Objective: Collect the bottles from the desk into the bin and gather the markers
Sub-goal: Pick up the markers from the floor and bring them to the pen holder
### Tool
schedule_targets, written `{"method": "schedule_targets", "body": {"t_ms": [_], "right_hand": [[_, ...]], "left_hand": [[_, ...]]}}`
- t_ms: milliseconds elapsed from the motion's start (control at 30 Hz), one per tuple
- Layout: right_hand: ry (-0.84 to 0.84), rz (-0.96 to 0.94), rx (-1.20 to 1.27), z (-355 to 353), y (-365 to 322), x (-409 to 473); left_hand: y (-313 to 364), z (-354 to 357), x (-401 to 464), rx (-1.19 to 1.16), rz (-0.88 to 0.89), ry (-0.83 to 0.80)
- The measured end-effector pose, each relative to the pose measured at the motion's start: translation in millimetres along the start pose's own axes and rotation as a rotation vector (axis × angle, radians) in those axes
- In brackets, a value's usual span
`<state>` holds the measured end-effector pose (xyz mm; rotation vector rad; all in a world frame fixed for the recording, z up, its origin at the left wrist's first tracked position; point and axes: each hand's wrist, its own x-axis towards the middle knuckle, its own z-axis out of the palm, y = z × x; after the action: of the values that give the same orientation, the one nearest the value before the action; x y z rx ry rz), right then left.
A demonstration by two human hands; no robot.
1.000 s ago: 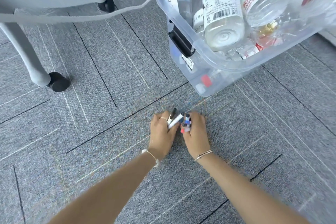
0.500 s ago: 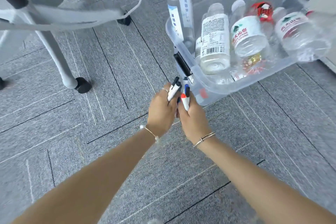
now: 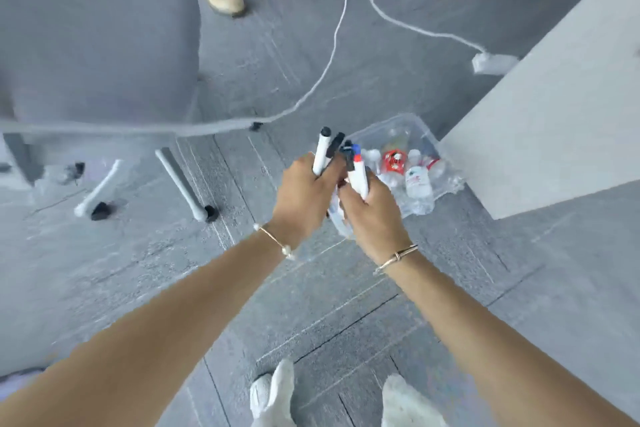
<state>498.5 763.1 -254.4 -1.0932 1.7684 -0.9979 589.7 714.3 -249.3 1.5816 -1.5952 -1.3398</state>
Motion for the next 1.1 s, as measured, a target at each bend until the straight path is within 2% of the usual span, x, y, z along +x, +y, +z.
{"method": "schedule_targets", "body": {"t_ms": [200, 367, 600, 867, 1100], "right_hand": [[0.143, 0.009, 0.113, -89, -185, -5], [0.197, -0.023, 0.185, -148, -266, -3], [0.26, -0.089, 0.001, -208, -299, 43], [0.239, -0.069, -0.023, -245, -329, 127], [0.269, -0.049, -0.061, -252, -347, 184]], "left_hand": [[179, -84, -19, 0.115, 0.086, -0.141], [271, -105, -9, 0.129, 0.184, -0.17], [361, -84, 50, 0.233, 0.363, -0.207], [415, -57, 113, 0.22, 0.356, -0.196], [438, -64, 173, 0.262, 0.355, -0.243]]}}
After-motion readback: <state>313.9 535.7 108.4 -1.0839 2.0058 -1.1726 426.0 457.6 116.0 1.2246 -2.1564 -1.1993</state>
